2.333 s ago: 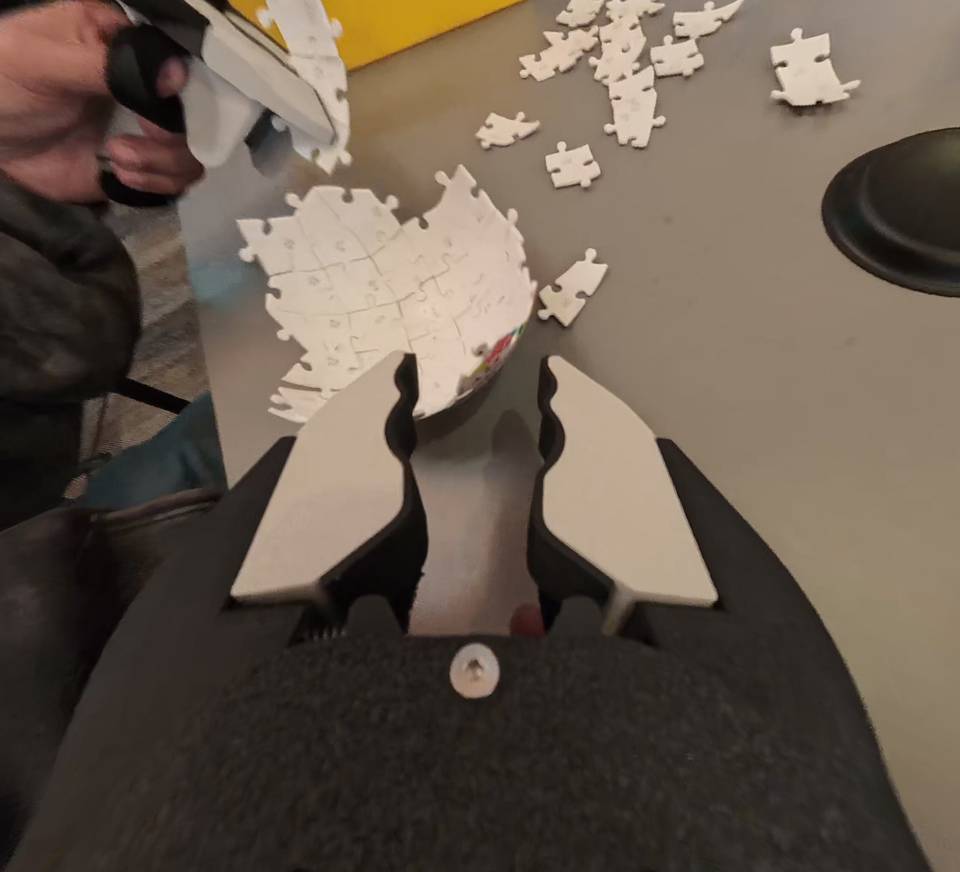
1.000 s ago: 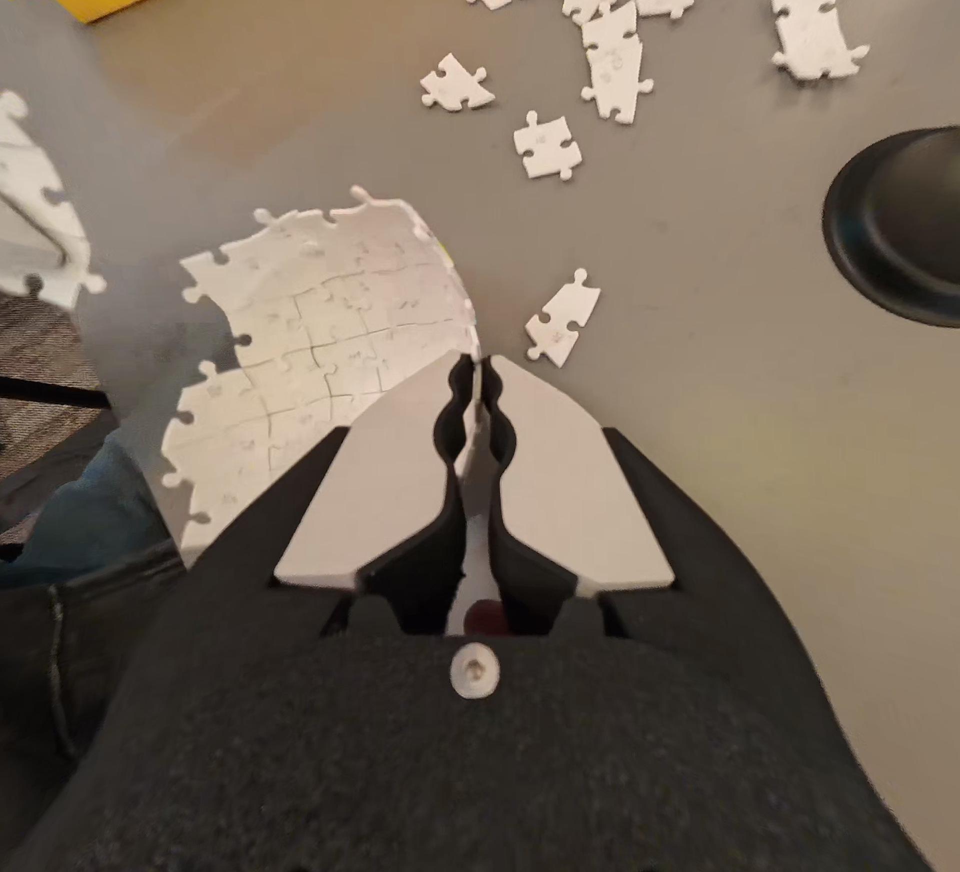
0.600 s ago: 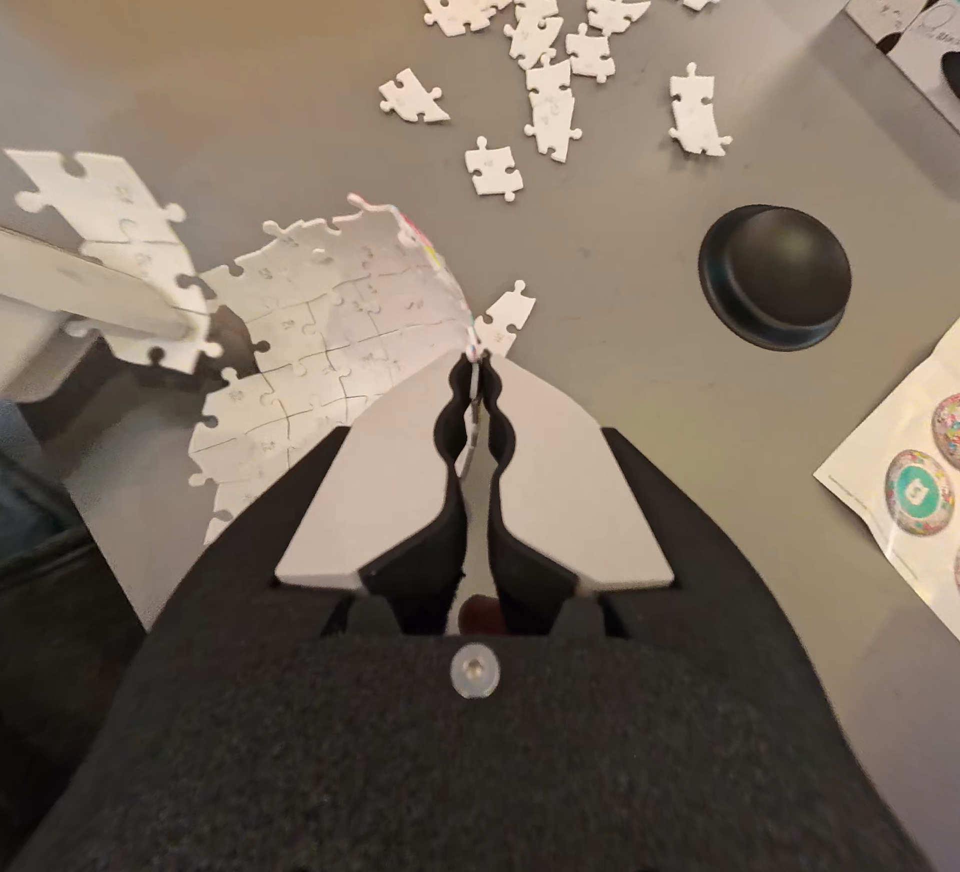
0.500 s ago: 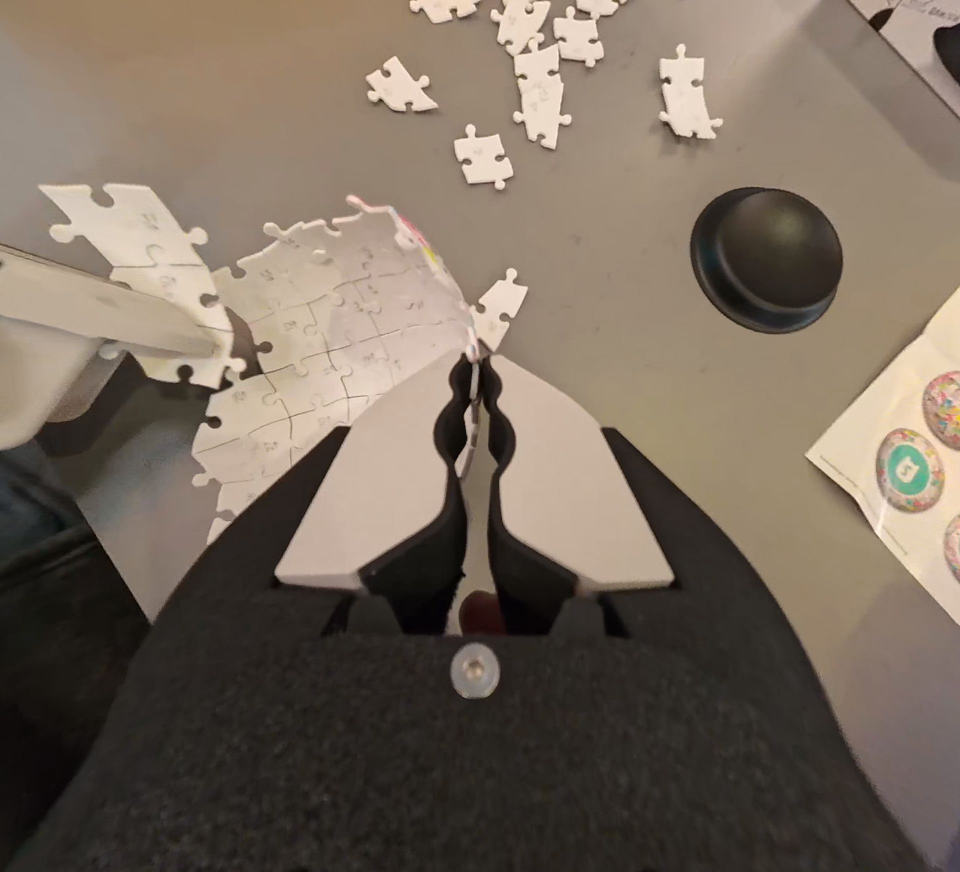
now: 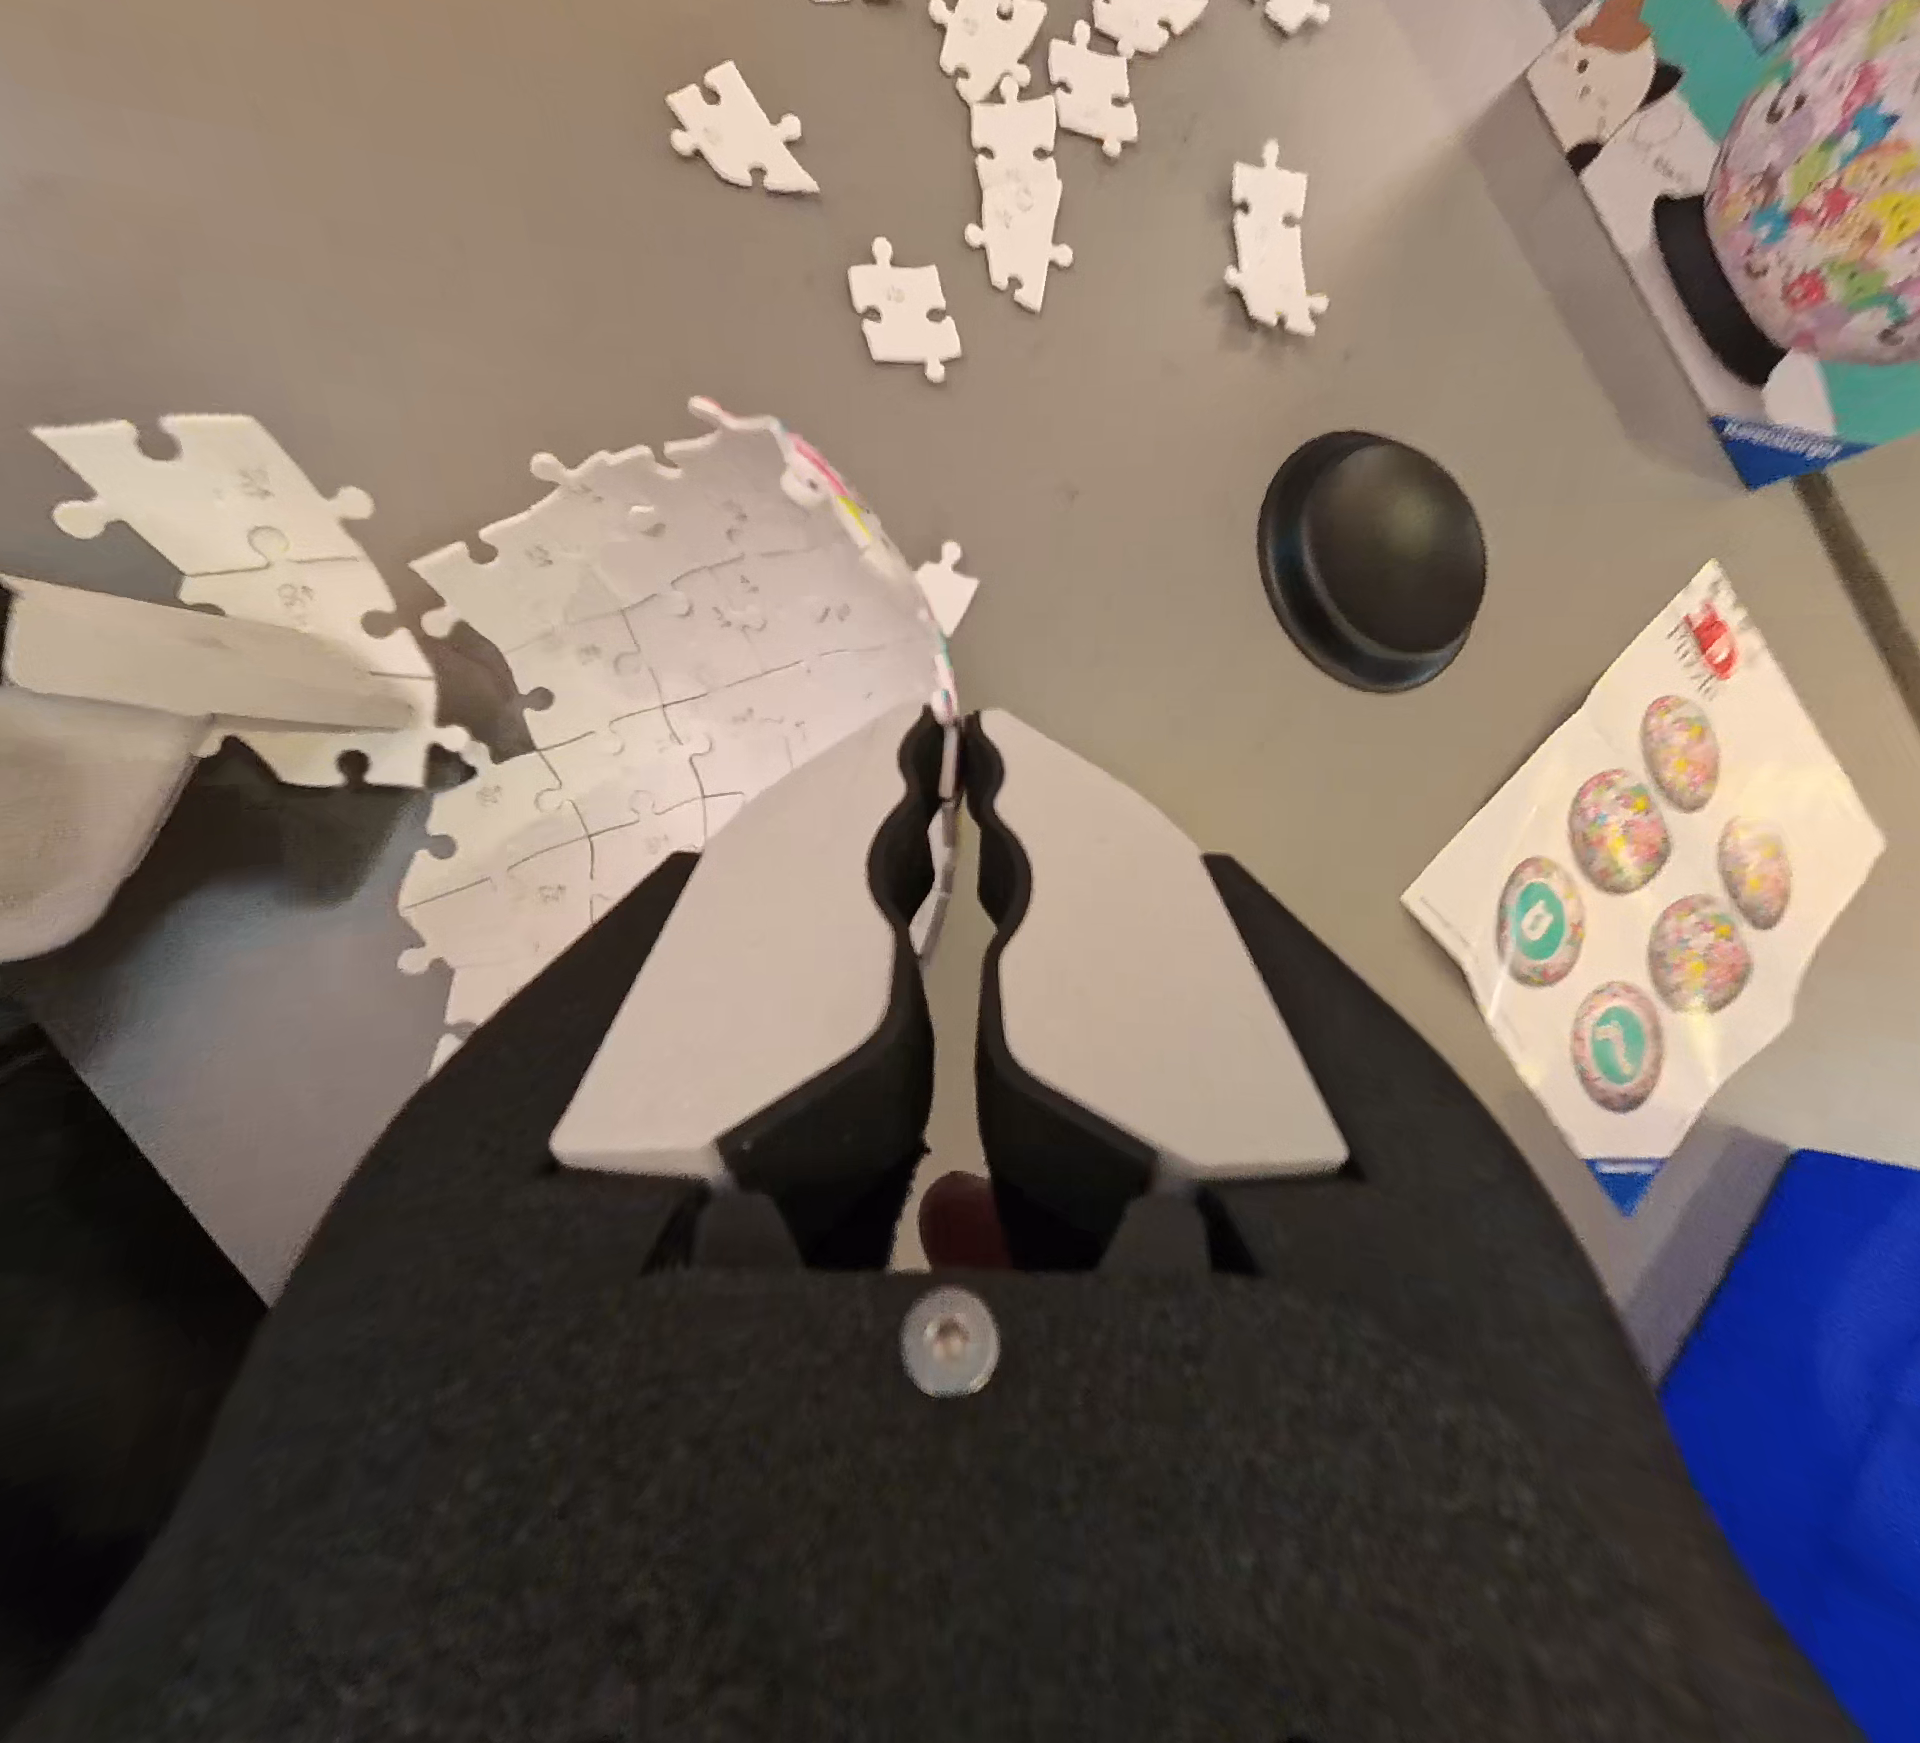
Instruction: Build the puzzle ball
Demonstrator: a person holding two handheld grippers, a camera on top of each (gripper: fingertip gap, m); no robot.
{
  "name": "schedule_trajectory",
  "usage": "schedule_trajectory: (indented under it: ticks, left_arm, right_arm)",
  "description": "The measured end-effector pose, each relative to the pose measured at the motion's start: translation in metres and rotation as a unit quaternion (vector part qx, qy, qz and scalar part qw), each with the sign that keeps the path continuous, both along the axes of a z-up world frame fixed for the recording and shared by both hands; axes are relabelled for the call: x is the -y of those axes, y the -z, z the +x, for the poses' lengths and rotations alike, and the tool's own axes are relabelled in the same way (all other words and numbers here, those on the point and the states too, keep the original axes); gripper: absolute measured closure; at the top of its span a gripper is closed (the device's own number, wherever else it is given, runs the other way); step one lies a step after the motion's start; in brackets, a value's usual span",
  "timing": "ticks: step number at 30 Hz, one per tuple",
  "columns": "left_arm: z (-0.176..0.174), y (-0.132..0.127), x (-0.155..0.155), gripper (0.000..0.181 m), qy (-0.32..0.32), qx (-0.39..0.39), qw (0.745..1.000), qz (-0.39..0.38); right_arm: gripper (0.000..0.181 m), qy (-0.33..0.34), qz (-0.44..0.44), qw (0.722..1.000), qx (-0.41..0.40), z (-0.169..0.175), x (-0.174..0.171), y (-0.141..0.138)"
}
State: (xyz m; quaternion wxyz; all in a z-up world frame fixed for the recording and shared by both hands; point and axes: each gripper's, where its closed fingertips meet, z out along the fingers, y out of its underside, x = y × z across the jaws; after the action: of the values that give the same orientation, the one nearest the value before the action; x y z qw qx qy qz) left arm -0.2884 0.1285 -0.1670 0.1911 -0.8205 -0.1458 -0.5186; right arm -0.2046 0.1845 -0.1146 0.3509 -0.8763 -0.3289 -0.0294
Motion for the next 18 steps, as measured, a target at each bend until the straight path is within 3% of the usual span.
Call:
schedule_trajectory:
  ticks: [6,18]
  left_arm:
    - [-0.003,0.005,-0.009,0.179,-0.057,0.016,0.998,0.0]
    - [-0.005,0.008,-0.011,0.172,-0.119,0.025,0.992,-0.041]
  right_arm:
    - [0.178,-0.052,0.047,0.995,0.071,-0.014,-0.005,-0.01]
    - [0.178,-0.078,0.054,0.988,0.124,-0.028,-0.013,-0.01]
